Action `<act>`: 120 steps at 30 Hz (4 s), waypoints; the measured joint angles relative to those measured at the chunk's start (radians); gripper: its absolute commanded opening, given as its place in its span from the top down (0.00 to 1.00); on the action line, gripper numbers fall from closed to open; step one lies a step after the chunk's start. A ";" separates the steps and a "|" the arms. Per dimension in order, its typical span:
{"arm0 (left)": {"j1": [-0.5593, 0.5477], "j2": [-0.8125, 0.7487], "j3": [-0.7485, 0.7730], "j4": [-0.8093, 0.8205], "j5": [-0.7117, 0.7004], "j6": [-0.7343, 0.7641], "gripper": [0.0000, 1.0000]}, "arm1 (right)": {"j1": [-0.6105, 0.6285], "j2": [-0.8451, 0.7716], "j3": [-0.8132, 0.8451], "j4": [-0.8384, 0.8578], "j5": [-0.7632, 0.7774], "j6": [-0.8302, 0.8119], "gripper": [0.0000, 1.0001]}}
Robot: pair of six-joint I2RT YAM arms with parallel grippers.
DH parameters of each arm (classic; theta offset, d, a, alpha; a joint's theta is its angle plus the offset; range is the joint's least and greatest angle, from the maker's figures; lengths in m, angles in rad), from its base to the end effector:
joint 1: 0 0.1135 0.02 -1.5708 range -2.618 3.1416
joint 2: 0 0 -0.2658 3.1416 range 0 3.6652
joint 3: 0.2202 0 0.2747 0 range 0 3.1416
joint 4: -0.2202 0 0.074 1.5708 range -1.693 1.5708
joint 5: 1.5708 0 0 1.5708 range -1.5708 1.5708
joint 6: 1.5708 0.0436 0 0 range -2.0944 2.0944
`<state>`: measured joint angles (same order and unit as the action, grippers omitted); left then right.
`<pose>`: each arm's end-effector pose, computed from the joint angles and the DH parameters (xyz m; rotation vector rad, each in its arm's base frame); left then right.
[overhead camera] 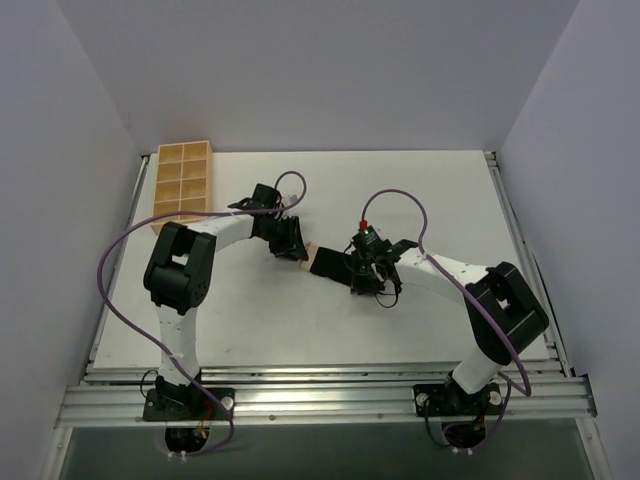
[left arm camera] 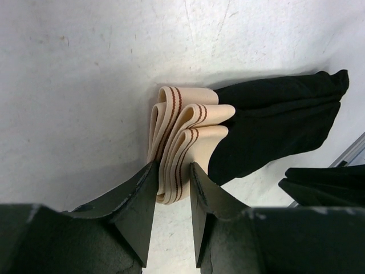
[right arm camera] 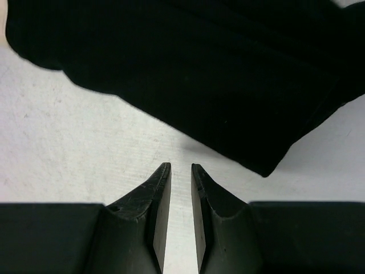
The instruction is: Roll the underwear
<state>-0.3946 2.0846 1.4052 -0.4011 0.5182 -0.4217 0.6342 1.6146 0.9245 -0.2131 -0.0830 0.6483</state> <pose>0.4067 -0.1928 0.1245 0.1449 2.7476 -0.9405 0.2792 0.2099 0.1624 -0.0190 2.5853 0.6223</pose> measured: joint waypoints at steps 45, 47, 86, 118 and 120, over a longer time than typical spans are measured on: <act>-0.014 0.180 0.488 -0.451 0.218 0.532 0.55 | -0.326 0.065 0.166 -0.031 -0.003 -0.197 0.72; -0.041 0.177 0.468 -0.440 0.217 0.533 0.55 | -0.326 0.005 0.160 -0.054 -0.020 -0.196 0.71; -0.319 -0.290 -0.317 0.026 -0.122 -0.026 0.55 | -0.231 -0.361 -0.033 -0.181 -0.051 -0.113 0.71; -0.269 -0.337 0.044 -0.201 -0.060 0.109 0.98 | -0.181 -0.264 0.022 -0.140 -0.036 -0.066 0.71; -0.333 -0.292 -0.046 -0.193 -0.020 0.084 0.98 | -0.181 -0.235 0.034 -0.132 -0.037 -0.065 0.71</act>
<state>-0.7280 1.7924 1.3590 -0.5941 0.4984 -0.3378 0.4530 1.3800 0.9581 -0.3450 -0.1204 0.5835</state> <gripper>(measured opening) 0.033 0.286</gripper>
